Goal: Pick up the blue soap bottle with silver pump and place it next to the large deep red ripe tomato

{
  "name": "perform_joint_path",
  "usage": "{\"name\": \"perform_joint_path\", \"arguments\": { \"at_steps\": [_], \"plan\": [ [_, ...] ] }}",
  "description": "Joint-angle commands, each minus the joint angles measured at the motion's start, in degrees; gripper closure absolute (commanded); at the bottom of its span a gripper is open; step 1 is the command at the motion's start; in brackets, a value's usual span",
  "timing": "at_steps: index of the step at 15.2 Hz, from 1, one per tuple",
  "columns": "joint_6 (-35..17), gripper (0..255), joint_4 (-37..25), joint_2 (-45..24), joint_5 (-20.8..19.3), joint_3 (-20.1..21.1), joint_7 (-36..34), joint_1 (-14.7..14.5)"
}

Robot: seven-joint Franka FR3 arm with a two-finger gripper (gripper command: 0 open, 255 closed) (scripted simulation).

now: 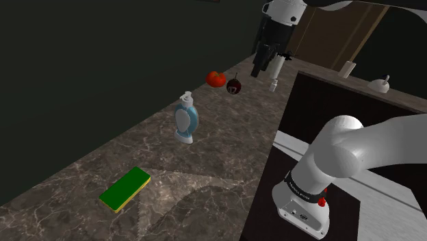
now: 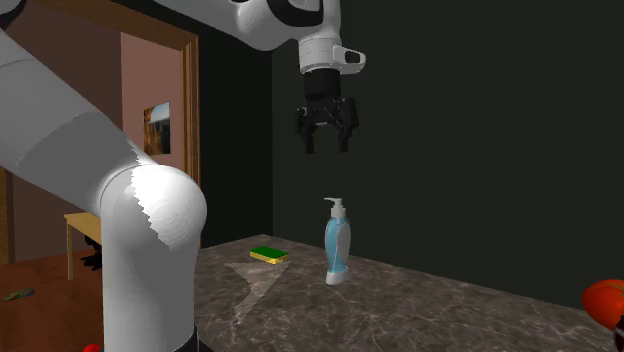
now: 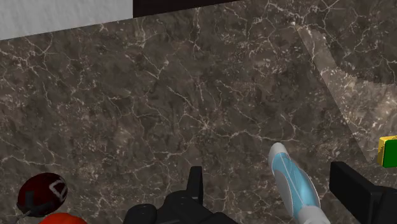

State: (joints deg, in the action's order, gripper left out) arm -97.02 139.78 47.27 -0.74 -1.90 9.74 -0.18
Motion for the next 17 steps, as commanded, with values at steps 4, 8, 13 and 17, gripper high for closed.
{"name": "perform_joint_path", "arguments": {
  "at_steps": [4, 8, 13, 17],
  "plan": [
    [-7.2, 0, 4.2, -1.4, 2.6, 0.3, -1.4, -0.9],
    [-17.3, 0, 8.6, -4.7, 6.3, 0.9, -2.8, -2.5],
    [-30.7, 0, 12.0, -11.5, 11.6, 1.6, -3.5, -5.3],
    [-41.5, 0, 12.7, -18.9, 16.8, 1.8, -2.9, -8.4]
  ]
}}
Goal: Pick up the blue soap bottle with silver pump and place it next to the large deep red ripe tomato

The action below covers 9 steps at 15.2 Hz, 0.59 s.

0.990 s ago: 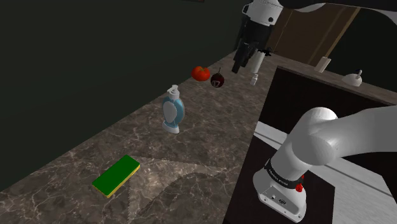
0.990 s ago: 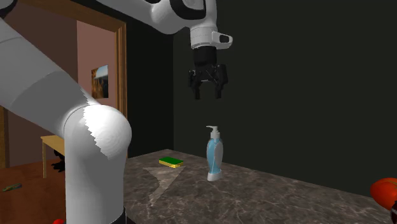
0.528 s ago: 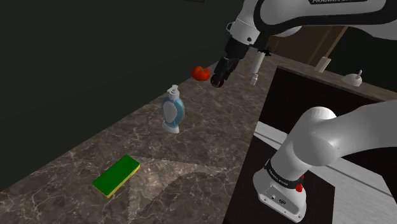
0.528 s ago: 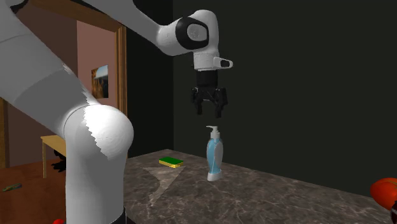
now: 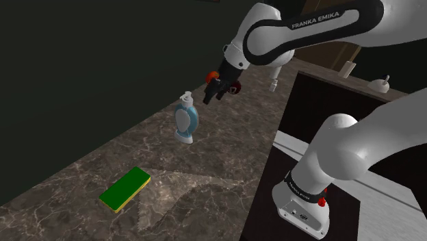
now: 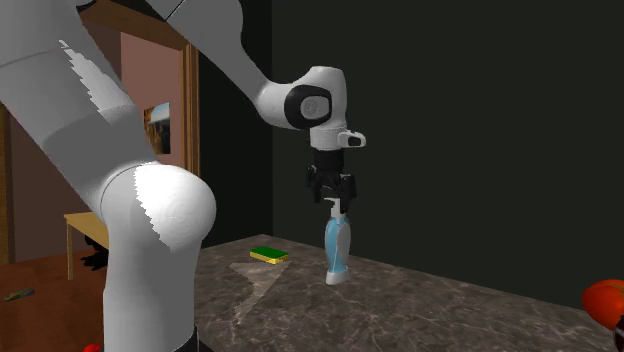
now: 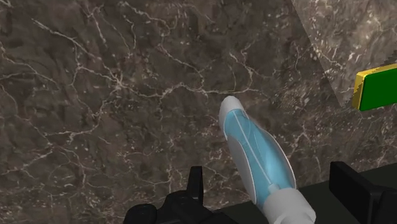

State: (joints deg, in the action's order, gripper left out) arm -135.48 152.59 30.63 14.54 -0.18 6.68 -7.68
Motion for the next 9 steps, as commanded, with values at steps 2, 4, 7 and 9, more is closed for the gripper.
{"name": "perform_joint_path", "arguments": {
  "at_steps": [2, 4, 7, 9],
  "plan": [
    [-8.3, 0, -0.5, -6.4, 4.6, -0.1, 1.1, -2.9],
    [-12.0, 0, -1.1, -9.8, 7.4, -0.4, 2.1, -4.5],
    [-14.7, 0, -1.0, -12.3, 8.7, -0.4, 3.0, -5.4],
    [-16.4, 0, -1.0, -14.0, 9.7, -0.4, 3.7, -6.0]
  ]
}}
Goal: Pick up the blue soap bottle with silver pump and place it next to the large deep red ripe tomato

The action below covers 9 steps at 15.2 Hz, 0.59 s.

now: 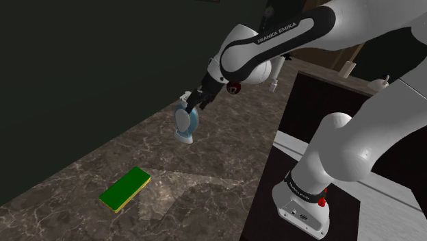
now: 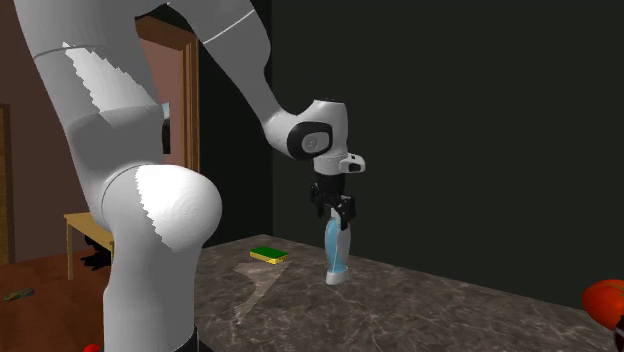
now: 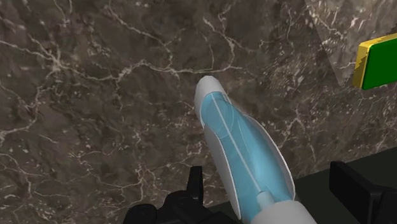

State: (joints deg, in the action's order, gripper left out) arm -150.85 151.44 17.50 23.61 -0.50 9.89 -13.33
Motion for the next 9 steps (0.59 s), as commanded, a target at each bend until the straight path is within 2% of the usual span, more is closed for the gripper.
{"name": "perform_joint_path", "arguments": {
  "at_steps": [1, 9],
  "plan": [
    [-1.9, 0, 0.1, -1.8, 1.1, -0.1, 0.9, -0.6],
    [-3.2, 0, 0.0, -3.2, 2.0, -0.2, 1.5, -1.1]
  ]
}}
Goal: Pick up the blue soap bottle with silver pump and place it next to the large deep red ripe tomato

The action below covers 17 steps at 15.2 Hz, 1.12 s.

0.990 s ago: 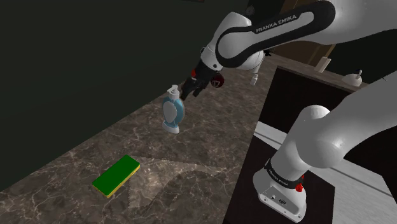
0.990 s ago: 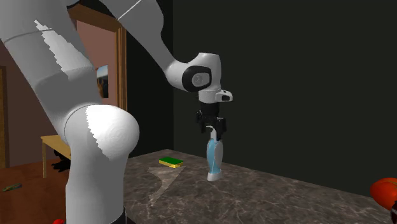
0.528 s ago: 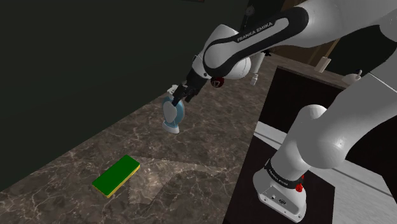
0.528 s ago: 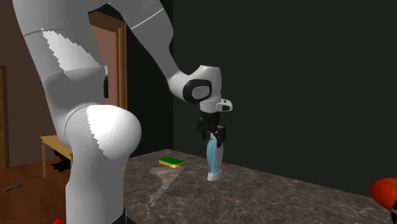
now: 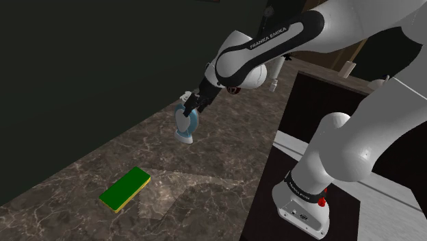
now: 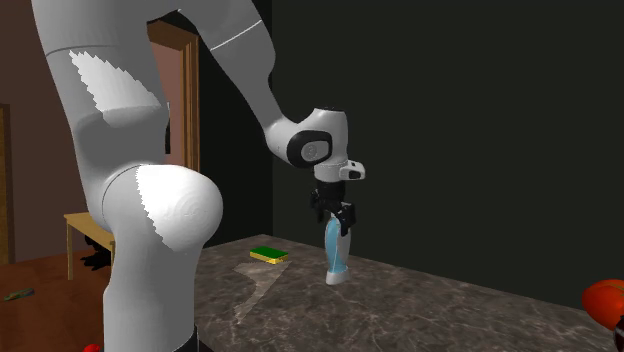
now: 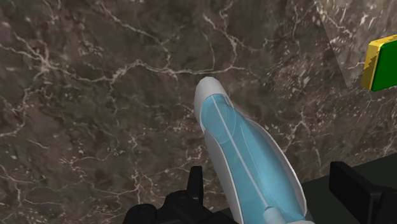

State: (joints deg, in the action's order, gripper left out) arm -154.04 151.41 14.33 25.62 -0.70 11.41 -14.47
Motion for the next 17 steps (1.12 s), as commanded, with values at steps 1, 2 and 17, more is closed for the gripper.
{"name": "perform_joint_path", "arguments": {
  "at_steps": [1, 2, 17],
  "plan": [
    [0.0, 0, 0.0, 0.0, 0.0, 0.0, 0.0, 0.0],
    [0.0, 255, 0.0, 0.0, 0.0, 0.0, 0.0, 0.0],
    [5.1, 255, -1.7, 3.7, -3.2, 0.7, -3.1, 1.5]
  ]
}}
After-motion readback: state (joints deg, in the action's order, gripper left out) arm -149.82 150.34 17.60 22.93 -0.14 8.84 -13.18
